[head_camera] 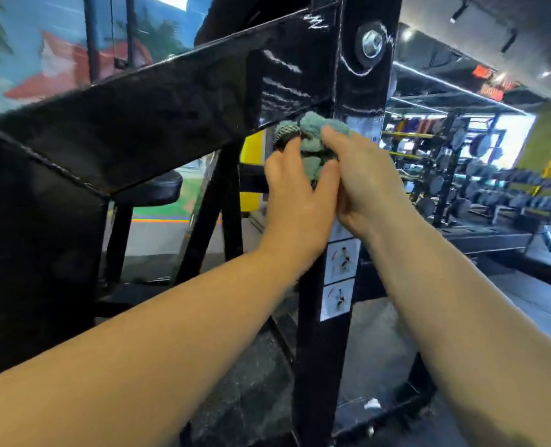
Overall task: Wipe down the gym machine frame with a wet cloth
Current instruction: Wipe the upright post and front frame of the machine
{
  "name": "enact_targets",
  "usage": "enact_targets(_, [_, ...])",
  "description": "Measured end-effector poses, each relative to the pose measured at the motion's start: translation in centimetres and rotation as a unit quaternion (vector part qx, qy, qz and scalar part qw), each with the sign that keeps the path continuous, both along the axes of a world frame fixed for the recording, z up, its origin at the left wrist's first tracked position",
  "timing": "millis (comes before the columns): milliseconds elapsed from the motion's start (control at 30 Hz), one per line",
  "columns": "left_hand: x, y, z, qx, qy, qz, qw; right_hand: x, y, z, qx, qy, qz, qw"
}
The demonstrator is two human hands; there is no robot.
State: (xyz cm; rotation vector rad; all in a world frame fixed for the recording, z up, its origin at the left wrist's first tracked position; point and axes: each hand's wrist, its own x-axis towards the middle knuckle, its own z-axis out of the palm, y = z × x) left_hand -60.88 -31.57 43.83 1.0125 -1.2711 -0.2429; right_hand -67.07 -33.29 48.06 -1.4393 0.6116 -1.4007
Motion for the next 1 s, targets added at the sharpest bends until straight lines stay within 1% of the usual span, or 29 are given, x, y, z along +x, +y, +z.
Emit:
enact_targets(33, [-0.3, -0.2, 0.5, 0.037, 0.071, -0.019, 0.997, -0.3, -0.2, 0.0, -0.002, 0.049, -0.022, 0.999])
enact_targets(67, [-0.5, -0.5, 0.9, 0.062, 0.122, -0.029, 0.990, -0.6, -0.2, 0.1, -0.008, 0.088, -0.040, 0.995])
enact_targets(133, [-0.8, -1.2, 1.5, 0.087, 0.146, -0.021, 0.985, -1.3, -0.5, -0.1, -0.068, 0.152, -0.093, 0.982])
enact_targets(167, [-0.9, -1.6, 1.9, 0.088, 0.152, -0.015, 0.984, -1.8, -0.6, -0.2, -0.127, 0.190, -0.148, 0.962])
enact_targets(200, [-0.8, -2.0, 2.4, 0.093, 0.158, -0.008, 0.983, -2.3, -0.6, -0.4, -0.189, 0.218, -0.212, 0.934])
enact_targets(233, [-0.8, -2.7, 2.8, 0.099, 0.165, 0.004, 0.981, -2.8, -0.9, -0.6, -0.242, 0.226, -0.268, 0.905])
enact_targets(267, [-0.7, -3.2, 3.3, 0.100, 0.170, 0.015, 0.980, -3.1, -1.0, -0.7, -0.270, 0.217, -0.307, 0.886])
enact_targets(300, [-0.9, -3.8, 3.8, 0.085, 0.185, 0.020, 0.979, -3.6, -1.6, -0.8, -0.282, 0.207, -0.330, 0.877])
enact_targets(367, [-1.4, -4.8, 4.2, 0.056, 0.170, 0.038, 0.983, -4.3, -2.8, -0.9, -0.274, 0.199, -0.335, 0.879])
enact_targets(433, [-2.3, -5.2, 3.4, 0.022, 0.155, 0.022, 0.987, -4.6, -4.0, -1.5, -0.256, 0.194, -0.316, 0.893])
enact_targets(500, [-3.2, -4.2, 0.6, -0.032, 0.119, 0.028, 0.992, -4.6, -4.6, -2.5, -0.263, 0.190, -0.314, 0.892])
enact_targets(533, [-3.6, -3.8, -1.5, -0.044, 0.092, 0.019, 0.995, -4.5, -4.7, -3.1, -0.270, 0.185, -0.315, 0.891])
enact_targets(600, [-3.8, -3.0, -5.7, -0.032, 0.055, -0.005, 0.998, -4.4, -4.8, -4.1, -0.278, 0.175, -0.309, 0.892])
enact_targets(667, [-3.3, -3.3, -7.5, -0.026, 0.037, 0.032, 0.998, -4.4, -4.7, -4.5, -0.286, 0.171, -0.308, 0.891])
enact_targets(700, [-2.9, -3.9, -6.8, -0.033, 0.053, 0.057, 0.996, -4.3, -4.6, -4.6, -0.293, 0.173, -0.312, 0.887])
enact_targets(767, [-2.3, -5.2, -3.6, -0.027, 0.116, 0.076, 0.990, -4.2, -4.7, -5.0, -0.314, 0.185, -0.325, 0.873])
enact_targets(800, [-2.0, -5.7, -1.9, -0.008, 0.136, 0.083, 0.987, -4.3, -4.7, -5.4, -0.322, 0.193, -0.328, 0.867])
enact_targets(867, [-2.1, -6.8, -0.1, 0.030, 0.145, 0.100, 0.984, -4.6, -4.9, -6.6, -0.334, 0.209, -0.330, 0.858])
enact_targets(900, [-2.3, -7.1, -0.3, 0.020, 0.155, 0.098, 0.983, -4.8, -5.0, -7.4, -0.334, 0.216, -0.329, 0.857])
enact_targets(967, [-3.2, -6.5, -3.0, -0.028, 0.182, 0.067, 0.981, -5.5, -5.1, -9.3, -0.319, 0.211, -0.319, 0.867])
enact_targets(1000, [-3.5, -6.2, -5.4, -0.018, 0.187, 0.046, 0.981, -5.7, -5.1, -10.3, -0.310, 0.203, -0.311, 0.875])
